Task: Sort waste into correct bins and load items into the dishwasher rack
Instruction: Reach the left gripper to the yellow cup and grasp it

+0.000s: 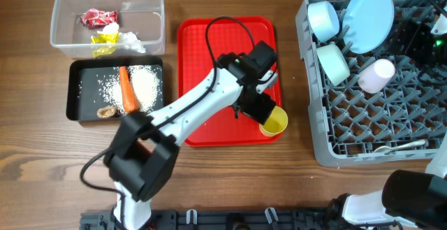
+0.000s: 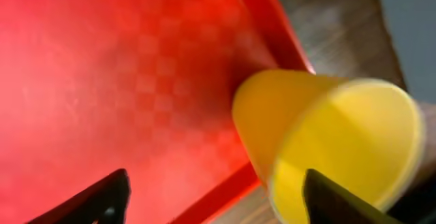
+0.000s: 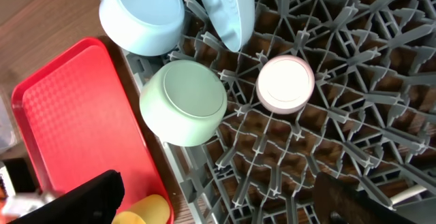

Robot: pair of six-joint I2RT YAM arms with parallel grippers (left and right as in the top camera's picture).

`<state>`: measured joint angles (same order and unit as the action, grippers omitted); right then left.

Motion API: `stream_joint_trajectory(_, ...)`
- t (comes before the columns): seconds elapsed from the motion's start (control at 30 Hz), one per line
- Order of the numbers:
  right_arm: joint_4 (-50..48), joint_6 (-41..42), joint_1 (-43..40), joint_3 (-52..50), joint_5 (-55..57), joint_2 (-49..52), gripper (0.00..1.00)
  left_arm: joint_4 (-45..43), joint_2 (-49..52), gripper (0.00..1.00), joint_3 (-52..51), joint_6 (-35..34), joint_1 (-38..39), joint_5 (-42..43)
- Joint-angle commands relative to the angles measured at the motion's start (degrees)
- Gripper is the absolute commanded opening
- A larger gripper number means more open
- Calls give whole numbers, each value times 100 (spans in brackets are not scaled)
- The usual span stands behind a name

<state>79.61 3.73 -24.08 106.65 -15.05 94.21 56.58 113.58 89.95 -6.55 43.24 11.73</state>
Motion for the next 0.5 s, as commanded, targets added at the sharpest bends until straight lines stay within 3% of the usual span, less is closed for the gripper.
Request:
stream_joint_trajectory(0.0, 17, -103, 13, -22, -111, 55, 91, -164, 269, 73, 26, -280, 4, -192)
stream_joint_trajectory(0.07, 17, -103, 13, -22, -111, 55, 91, -219, 282, 57, 26, -319, 4, -234)
stream_joint_trajectory(0.17, 26, -96, 13, -22, -114, 55, 91, -299, 282, 4, 26, -337, 4, -245)
stream_joint_trajectory(0.33, 195, -81, 15, -22, -245, 55, 91, -289, 59, 4, 59, -1113, -155, -192)
stream_joint_trajectory(0.47, 337, -518, 212, -22, -922, 55, 91, -361, -505, 4, 151, -1193, -730, 713)
